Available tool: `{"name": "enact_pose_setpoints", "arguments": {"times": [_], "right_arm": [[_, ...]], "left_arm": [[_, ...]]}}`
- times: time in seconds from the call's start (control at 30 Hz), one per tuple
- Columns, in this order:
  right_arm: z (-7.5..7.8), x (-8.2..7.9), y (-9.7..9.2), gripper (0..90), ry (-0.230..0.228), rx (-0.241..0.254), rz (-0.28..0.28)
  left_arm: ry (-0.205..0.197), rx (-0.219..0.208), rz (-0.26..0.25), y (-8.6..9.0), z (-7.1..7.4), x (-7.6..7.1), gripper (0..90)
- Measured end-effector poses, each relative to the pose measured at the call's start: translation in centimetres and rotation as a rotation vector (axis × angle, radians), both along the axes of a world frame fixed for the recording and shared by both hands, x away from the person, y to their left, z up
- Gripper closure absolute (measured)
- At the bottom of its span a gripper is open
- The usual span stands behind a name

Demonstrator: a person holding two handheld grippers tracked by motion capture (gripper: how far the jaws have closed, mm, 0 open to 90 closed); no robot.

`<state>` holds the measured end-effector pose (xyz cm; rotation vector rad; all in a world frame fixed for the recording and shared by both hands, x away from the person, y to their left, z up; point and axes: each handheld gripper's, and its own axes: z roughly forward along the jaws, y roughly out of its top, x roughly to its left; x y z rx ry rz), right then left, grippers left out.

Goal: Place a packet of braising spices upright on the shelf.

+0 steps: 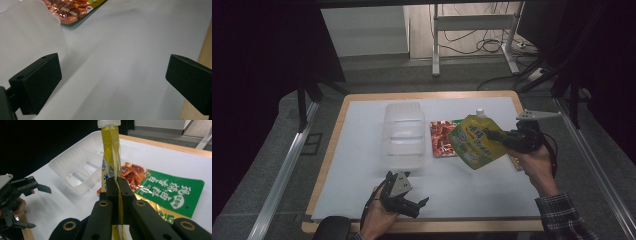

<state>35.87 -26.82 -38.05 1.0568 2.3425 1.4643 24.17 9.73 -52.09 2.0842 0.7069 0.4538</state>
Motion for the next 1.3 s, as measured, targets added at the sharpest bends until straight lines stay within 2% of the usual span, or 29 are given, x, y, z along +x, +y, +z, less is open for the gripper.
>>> {"name": "enact_pose_setpoints", "arguments": {"times": [0.37,0.6,0.7,0.87,1.13,1.3], "right_arm": [[1.5,2.3,1.1,89.0,-0.019,0.004,0.014],[1.9,3.8,2.0,88.9,-0.029,0.004,0.027],[1.9,4.4,2.3,89.0,-0.032,0.002,0.053],[2.0,5.6,3.2,89.0,-0.037,-0.003,0.073],[2.5,7.3,5.0,88.9,-0.056,-0.027,0.086],[2.6,8.4,5.7,88.9,-0.073,-0.026,0.101]], "left_arm": [[-0.013,0.034,-0.003,0.0,0.0,-0.8,0.3],[-0.013,0.03,0.008,0.6,0.1,-1.1,0.4],[-0.013,0.04,0.012,0.9,0.1,-1.3,0.5],[-0.013,0.032,0.022,1.4,0.2,-1.4,0.5],[-0.045,0.061,0.048,2.2,0.2,-1.6,1.1],[-0.027,0.008,0.072,3.0,0.2,-1.2,1.1]]}}
